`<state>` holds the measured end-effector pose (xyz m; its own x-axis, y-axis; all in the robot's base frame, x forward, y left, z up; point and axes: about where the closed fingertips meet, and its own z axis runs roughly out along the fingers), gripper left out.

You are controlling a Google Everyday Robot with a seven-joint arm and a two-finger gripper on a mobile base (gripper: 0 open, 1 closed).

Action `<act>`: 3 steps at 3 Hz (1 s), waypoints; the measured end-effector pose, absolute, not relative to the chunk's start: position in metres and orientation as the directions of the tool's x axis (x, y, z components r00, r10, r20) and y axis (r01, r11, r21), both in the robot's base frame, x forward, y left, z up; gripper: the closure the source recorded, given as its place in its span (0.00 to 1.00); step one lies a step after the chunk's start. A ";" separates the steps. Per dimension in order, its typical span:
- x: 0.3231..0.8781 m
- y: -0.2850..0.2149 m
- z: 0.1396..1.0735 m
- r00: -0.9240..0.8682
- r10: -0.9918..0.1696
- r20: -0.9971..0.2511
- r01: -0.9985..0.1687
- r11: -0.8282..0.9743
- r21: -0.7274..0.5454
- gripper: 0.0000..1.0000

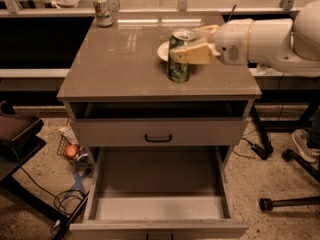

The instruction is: Pick green can from middle drawer and place on counter

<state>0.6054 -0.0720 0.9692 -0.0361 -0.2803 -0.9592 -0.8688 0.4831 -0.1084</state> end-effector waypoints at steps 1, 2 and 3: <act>0.632 -0.024 0.973 -0.037 -0.231 -0.972 -0.870 0.486 -0.082 1.00; 0.659 0.021 0.978 -0.032 -0.201 -0.979 -0.856 0.511 -0.077 1.00; 0.678 0.060 0.974 -0.025 -0.231 -0.973 -0.841 0.531 -0.104 1.00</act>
Offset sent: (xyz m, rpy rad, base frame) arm 0.0881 0.1410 0.0136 0.1141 -0.0253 -0.0676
